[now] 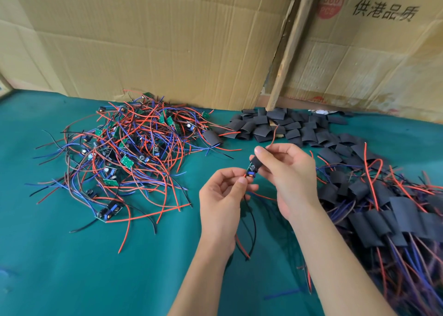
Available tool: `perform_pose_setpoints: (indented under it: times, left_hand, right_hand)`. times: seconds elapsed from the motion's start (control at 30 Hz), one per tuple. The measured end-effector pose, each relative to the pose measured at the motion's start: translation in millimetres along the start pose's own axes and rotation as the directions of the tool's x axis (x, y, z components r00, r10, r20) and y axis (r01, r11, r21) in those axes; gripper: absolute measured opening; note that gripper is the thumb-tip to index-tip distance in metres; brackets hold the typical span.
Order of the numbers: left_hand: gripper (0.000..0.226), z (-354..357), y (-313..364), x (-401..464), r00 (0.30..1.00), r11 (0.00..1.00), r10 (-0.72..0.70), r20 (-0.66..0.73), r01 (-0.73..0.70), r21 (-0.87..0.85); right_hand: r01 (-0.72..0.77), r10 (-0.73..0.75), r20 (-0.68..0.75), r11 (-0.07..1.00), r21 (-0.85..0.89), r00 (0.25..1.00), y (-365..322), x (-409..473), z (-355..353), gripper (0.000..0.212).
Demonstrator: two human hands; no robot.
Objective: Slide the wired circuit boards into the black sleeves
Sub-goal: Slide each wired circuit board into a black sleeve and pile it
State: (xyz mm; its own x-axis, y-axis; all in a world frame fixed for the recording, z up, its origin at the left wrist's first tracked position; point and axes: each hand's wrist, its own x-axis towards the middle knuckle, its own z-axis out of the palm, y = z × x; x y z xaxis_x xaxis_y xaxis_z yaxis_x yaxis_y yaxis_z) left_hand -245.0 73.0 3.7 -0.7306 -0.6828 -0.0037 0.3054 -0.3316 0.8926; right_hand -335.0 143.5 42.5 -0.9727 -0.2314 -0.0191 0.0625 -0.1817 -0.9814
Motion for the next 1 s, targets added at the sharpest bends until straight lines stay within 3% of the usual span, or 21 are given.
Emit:
perform_pose_setpoints:
  times: [0.33, 0.53, 0.67, 0.8, 0.9, 1.0]
  left_hand:
    - [0.009, 1, -3, 1, 0.999, 0.999, 0.033, -0.033, -0.032, 0.026]
    - [0.015, 1, -10, 0, 0.987, 0.967, 0.123, -0.098, -0.097, 0.236]
    - [0.02, 4, -11, -1, 0.989, 0.925, 0.136, -0.051, -0.108, 0.363]
    - [0.021, 8, -8, -4, 0.996, 0.949, 0.064, 0.069, -0.082, 0.304]
    - [0.02, 10, -7, -6, 0.988, 0.934, 0.052, 0.143, -0.098, 0.343]
    - [0.006, 9, -9, -4, 0.995, 0.937, 0.05, 0.084, -0.076, 0.341]
  right_hand:
    - [-0.063, 0.093, 0.162, 0.981, -0.181, 0.982, -6, -1, -2, 0.014]
    - [-0.076, 0.182, 0.306, 0.942, -0.327, 0.934, -19, -1, -12, 0.01]
    - [-0.079, 0.213, 0.364, 0.933, -0.35, 0.907, -27, -5, -15, 0.012]
    - [-0.022, 0.165, 0.332, 0.919, -0.392, 0.929, -45, -4, -27, 0.012]
    - [0.056, 0.101, 0.264, 0.847, -0.528, 0.959, -79, 0, -67, 0.013]
    - [0.036, 0.134, 0.156, 0.634, -0.772, 0.979, -116, -10, -123, 0.055]
